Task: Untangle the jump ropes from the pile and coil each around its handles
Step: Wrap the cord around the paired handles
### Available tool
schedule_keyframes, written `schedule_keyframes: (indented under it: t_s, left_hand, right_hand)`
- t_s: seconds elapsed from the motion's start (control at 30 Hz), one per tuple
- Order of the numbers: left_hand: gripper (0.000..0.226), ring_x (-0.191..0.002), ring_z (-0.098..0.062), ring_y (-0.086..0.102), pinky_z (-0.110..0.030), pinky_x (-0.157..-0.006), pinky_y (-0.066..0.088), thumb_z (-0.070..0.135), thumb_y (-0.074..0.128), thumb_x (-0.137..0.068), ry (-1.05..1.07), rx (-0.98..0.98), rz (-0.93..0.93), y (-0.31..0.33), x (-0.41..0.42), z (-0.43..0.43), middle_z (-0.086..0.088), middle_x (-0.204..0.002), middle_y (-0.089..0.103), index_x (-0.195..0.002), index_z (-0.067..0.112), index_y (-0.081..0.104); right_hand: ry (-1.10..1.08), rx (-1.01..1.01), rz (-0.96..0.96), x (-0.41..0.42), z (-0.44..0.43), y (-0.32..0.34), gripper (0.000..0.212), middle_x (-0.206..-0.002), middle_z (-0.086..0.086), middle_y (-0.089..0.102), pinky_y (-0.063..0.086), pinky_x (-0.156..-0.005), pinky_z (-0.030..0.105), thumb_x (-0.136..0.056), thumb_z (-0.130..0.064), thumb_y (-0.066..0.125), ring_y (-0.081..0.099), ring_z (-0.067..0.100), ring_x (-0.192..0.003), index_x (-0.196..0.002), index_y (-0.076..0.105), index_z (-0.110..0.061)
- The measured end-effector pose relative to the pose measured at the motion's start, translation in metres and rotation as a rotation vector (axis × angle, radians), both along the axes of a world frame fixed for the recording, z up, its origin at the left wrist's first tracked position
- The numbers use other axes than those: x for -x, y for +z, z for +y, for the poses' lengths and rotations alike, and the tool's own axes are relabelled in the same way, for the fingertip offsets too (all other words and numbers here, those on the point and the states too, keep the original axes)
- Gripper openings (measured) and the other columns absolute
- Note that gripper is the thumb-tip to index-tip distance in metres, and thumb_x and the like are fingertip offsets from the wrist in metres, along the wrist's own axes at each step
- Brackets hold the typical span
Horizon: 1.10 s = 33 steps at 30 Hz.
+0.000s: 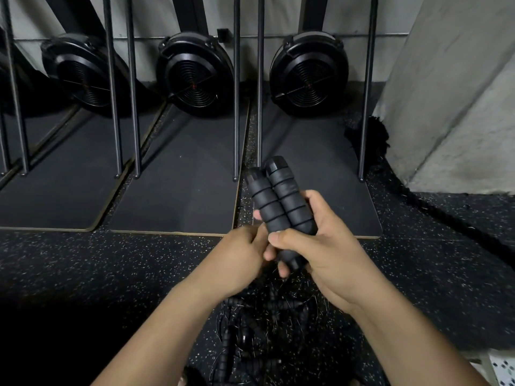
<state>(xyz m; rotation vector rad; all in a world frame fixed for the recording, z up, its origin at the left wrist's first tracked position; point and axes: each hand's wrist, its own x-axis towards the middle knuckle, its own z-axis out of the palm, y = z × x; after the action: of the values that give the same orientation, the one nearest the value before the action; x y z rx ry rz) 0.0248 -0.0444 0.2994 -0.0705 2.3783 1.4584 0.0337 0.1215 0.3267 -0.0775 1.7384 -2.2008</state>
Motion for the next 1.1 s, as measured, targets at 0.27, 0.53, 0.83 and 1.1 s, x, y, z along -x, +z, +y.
schedule_keyframes:
  t_s: [0.27, 0.53, 0.83, 1.1]
  left_hand:
    - [0.055, -0.045, -0.015, 0.031, -0.028, -0.051, 0.028, 0.053, 0.052, -0.108, -0.075, -0.088, 0.031, 0.016, 0.002, -0.014, 0.007, -0.051, 0.036, -0.079, 0.008, 0.064]
    - [0.046, -0.048, -0.021, 0.027, -0.028, -0.051, 0.023, 0.044, 0.068, -0.102, -0.133, -0.136, 0.059, 0.024, 0.001, -0.037, -0.007, -0.054, 0.034, -0.072, 0.011, 0.058]
    - [0.058, -0.047, -0.008, 0.029, -0.024, -0.051, 0.029, 0.033, 0.074, -0.099, -0.085, -0.132, 0.227, 0.025, 0.001, -0.044, -0.001, -0.055, 0.032, -0.06, 0.011, 0.036]
    - [0.039, -0.056, -0.006, 0.048, -0.023, -0.057, 0.041, 0.022, 0.066, -0.106, -0.017, -0.228, 0.121, 0.004, 0.007, -0.046, 0.008, -0.063, 0.055, -0.068, 0.02, 0.059]
  right_hand:
    - [-0.207, -0.226, 0.081, 0.022, 0.025, -0.003, 0.053, -0.106, 0.014, 0.076, 0.054, -0.058, 0.04, -0.089, 0.009, 0.075, 0.072, 0.026, -0.076, -0.127, 0.054, -0.023]
    - [-0.115, -0.921, 0.145, 0.031, 0.034, -0.013, 0.062, -0.095, -0.004, 0.073, 0.065, -0.066, 0.052, -0.081, -0.01, 0.077, 0.073, 0.025, -0.071, -0.123, 0.048, -0.046]
    - [0.895, -0.945, -0.066, 0.011, 0.036, 0.004, 0.052, -0.09, -0.001, 0.075, 0.058, -0.056, 0.033, -0.084, -0.001, 0.08, 0.075, 0.018, -0.075, -0.122, 0.059, -0.029]
    - [0.751, -0.305, -0.009, 0.002, 0.039, 0.041, 0.058, -0.11, 0.024, 0.075, 0.054, -0.054, 0.03, -0.088, 0.014, 0.077, 0.068, 0.02, -0.072, -0.138, 0.055, -0.006]
